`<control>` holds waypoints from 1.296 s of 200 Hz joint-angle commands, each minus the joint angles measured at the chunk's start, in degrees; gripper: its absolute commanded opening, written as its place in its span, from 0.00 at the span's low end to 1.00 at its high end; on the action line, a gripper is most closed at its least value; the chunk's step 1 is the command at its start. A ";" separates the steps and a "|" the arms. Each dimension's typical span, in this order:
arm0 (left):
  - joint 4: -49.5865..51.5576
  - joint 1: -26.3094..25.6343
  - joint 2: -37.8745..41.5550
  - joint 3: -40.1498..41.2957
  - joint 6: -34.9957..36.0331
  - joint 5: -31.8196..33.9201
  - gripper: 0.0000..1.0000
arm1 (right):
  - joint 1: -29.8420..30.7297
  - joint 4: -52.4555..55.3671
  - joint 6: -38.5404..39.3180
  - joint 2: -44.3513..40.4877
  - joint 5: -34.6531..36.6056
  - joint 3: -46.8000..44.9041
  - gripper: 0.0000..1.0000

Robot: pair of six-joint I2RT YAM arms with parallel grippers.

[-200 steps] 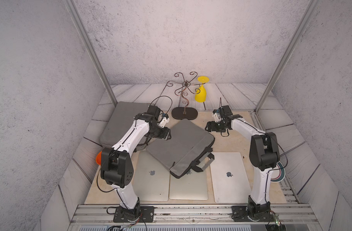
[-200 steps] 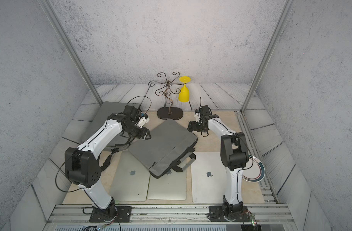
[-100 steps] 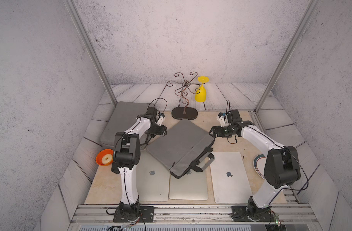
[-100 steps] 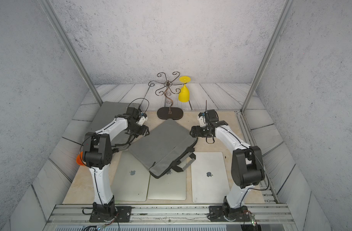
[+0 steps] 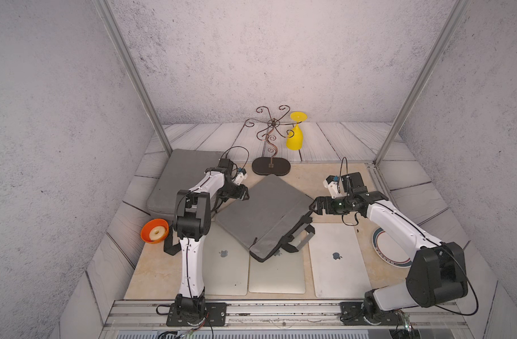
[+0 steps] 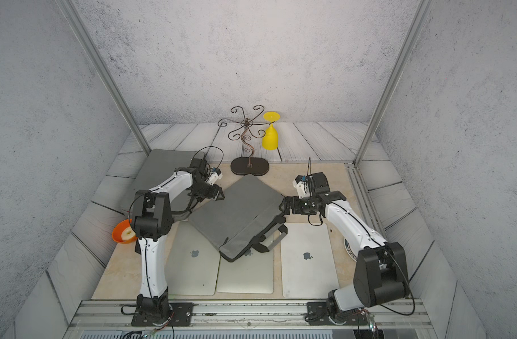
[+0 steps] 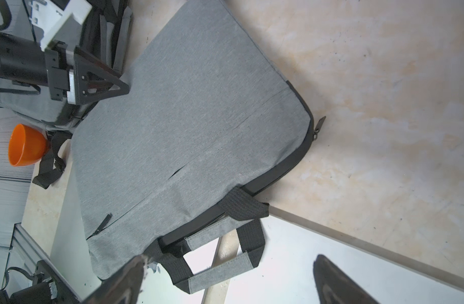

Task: Open the zippered laptop bag and take out the laptop
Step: Pick up the zippered laptop bag from the center of the board, then place the zippered laptop bag in the zippered laptop bag.

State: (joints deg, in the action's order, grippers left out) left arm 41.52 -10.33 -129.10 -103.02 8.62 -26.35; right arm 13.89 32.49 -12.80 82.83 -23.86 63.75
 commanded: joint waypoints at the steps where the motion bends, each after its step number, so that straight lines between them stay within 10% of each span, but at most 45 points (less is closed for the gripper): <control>1: 4.11 -0.77 -1.97 -1.75 1.03 -1.68 0.48 | -0.23 2.25 0.22 -2.78 -0.99 -1.30 0.99; 50: 7.39 -0.84 -2.23 -3.90 1.30 -1.75 0.00 | -0.18 1.20 -1.61 -5.83 -2.70 -3.80 0.99; 160: 11.35 7.16 18.69 0.65 -3.83 8.02 0.00 | -0.13 -2.39 -3.62 -4.62 -5.30 -5.25 0.99; 259: 14.20 20.32 17.95 -8.53 -4.40 10.77 0.00 | -0.17 -3.40 -4.34 -2.79 -6.61 -4.92 0.99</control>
State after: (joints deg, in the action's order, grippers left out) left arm 54.50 7.07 -109.97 -106.52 4.03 -16.34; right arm 13.85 29.69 -16.51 78.89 -29.06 58.67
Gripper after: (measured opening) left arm 0.055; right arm 0.989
